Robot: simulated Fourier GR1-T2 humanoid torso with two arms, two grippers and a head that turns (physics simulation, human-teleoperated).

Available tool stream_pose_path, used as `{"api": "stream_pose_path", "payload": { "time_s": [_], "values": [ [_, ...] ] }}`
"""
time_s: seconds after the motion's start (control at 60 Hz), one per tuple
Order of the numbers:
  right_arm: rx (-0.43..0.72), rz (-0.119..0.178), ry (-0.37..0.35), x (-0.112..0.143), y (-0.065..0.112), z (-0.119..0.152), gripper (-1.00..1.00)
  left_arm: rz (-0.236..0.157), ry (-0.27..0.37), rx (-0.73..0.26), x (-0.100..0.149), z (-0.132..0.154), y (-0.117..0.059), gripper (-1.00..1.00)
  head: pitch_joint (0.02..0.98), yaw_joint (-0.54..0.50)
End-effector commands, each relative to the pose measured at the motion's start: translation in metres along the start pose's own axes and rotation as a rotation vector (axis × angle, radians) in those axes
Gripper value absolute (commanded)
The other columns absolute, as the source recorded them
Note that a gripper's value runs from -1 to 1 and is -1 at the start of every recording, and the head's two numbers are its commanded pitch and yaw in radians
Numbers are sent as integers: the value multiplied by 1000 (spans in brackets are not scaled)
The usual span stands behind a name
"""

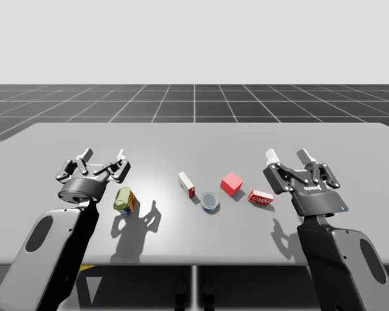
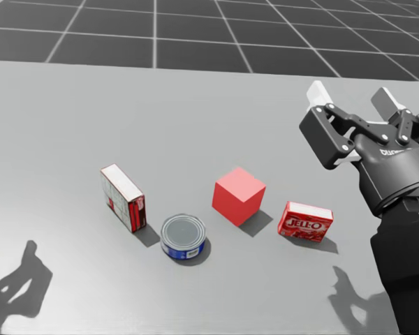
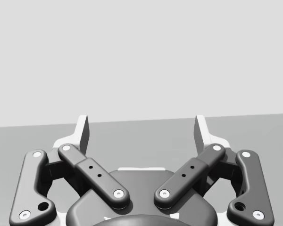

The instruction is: Find the red cube and pick it up.

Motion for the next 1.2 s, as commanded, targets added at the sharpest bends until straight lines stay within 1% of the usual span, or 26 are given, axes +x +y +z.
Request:
{"api": "stream_pose_path", "payload": {
  "time_s": [0.017, 0.083, 0.183, 0.25, 0.3, 0.317, 0.35, 0.417, 0.45, 0.517, 0.55, 0.617, 0.65, 0.7, 0.717, 0.75, 0.783, 0.8, 0.833, 0.917, 0.95, 1.033, 1.067, 1.167, 1.183, 1.2],
  "values": [
    [-1, 1, 2, 0, 0, 0, -1000, 0, 0, -1, 0, 0, 0, -1000, 762, -211],
    [-1, 3, 3, -1, 0, 0, -1000, 0, 0, -1, 0, 0, 0, -1000, 779, -231],
    [6, 4, 14, -1, 2, 0, -1000, 0, 0, -3, 0, 0, -2, -1000, 779, -237],
    [27, -12, 46, -1, 7, 1, -1000, 0, 2, -3, 0, -1, -3, -1000, 773, -234],
    [30, -11, 57, -1, 9, 2, -1000, 0, 3, -1, 0, -1, -3, -1000, 772, -234],
    [31, -27, 73, 0, 10, 2, -1000, 1, 3, -1, 0, -1, -3, -1000, 770, -234],
    [29, -41, 89, 2, 10, 3, -1000, 1, 4, 0, 0, -1, -3, -1000, 769, -236],
    [16, -45, 101, 7, 15, 7, -1000, 0, 6, 1, -1, -1, -3, -1000, 767, -239],
    [21, -57, 120, 9, 18, 10, -1000, 0, 8, 1, -1, -1, -3, -1000, 767, -240],
    [32, -55, 131, 10, 25, 15, -1000, -2, 9, 1, -1, -1, -4, -1000, 768, -241],
    [38, -32, 143, 8, 30, 19, -1000, -1, 9, 1, -1, -1, -4, -1000, 768, -243],
    [52, -34, 153, 6, 36, 25, -1000, -2, 9, 0, -2, -1, -4, -1000, 768, -245],
    [55, -22, 163, 4, 38, 28, -1000, -3, 9, -1, -2, -1, -4, -1000, 767, -245],
    [62, -35, 173, 2, 41, 33, -1000, -3, 10, -1, -2, -1, -4, -1000, 767, -245],
    [66, -39, 178, 1, 42, 36, -1000, -3, 11, -1, -2, -1, -4, -1000, 768, -244],
    [69, -35, 189, -2, 44, 39, -1000, -4, 11, -2, -2, -1, -4, -1000, 769, -244],
    [62, -48, 194, -4, 46, 43, -1000, -5, 11, -2, -2, -1, -4, -1000, 770, -244],
    [61, -56, 208, -8, 49, 47, -1000, -5, 12, -2, -2, -1, -4, -1000, 770, -243],
    [62, -48, 211, -11, 52, 50, -1000, -6, 12, -2, -2, -1, -4, -1000, 770, -243],
    [70, -54, 242, -22, 59, 61, -1000, -8, 13, -5, -3, -1, -4, -1000, 772, -243],
    [72, -49, 247, -25, 61, 63, -1000, -8, 13, -5, -3, -1, -4, -1000, 772, -243],
    [64, -56, 277, -36, 63, 70, -1000, -9, 14, -7, -3, -1, -4, -1000, 772, -245],
    [64, -65, 292, -41, 64, 73, -1000, -9, 14, -7, -3, -1, -4, -1000, 771, -245],
    [68, -57, 330, -56, 68, 81, -1000, -10, 15, -9, -3, -1, -5, -1000, 770, -244],
    [68, -66, 344, -61, 69, 83, -1000, -12, 15, -9, -3, -1, -5, -1000, 770, -244],
    [67, -68, 349, -63, 69, 84, -1000, -12, 16, -9, -4, -1, -5, -1000, 770, -244]
  ]
}}
